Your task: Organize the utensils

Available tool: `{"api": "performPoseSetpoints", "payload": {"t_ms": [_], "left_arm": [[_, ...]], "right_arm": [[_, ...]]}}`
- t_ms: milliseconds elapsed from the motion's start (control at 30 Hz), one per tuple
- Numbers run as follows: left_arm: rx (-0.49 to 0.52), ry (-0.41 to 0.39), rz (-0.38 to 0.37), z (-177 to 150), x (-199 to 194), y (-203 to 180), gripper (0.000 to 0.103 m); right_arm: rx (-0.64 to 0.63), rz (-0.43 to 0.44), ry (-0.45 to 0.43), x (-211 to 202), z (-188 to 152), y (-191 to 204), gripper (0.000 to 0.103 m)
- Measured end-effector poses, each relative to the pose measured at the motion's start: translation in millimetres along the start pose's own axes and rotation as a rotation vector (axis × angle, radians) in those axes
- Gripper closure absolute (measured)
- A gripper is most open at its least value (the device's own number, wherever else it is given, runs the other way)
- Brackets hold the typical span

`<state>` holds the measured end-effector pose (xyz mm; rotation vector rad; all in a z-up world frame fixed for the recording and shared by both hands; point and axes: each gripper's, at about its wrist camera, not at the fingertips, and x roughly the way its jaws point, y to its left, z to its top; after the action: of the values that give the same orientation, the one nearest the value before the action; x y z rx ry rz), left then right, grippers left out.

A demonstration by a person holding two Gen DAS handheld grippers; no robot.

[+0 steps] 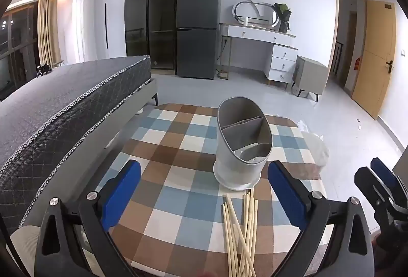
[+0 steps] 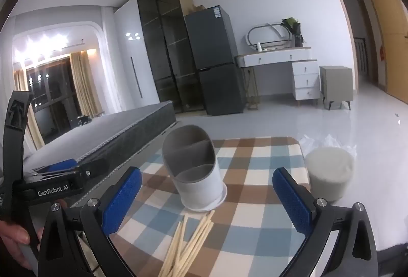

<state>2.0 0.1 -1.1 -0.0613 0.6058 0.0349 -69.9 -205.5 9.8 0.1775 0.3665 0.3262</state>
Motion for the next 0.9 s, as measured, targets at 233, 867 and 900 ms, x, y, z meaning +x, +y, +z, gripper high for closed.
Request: {"api": "performPoseSetpoints", "payload": {"t_ms": [233, 867, 900], "left_arm": [[0.002, -0.015, -0.023, 1, -4, 4, 0.006], [0.005, -0.026, -0.012, -5, -9, 1, 0.006], [0.005, -0.025, -0.013, -5, -9, 1, 0.006]], "right_arm": [[-0.024, -0.011, 0.005, 6, 3, 0, 0.000], [-0.018, -0.007, 0.004, -1, -3, 2, 0.000], [-0.017, -0.009, 0.004, -1, -3, 1, 0.000]]}}
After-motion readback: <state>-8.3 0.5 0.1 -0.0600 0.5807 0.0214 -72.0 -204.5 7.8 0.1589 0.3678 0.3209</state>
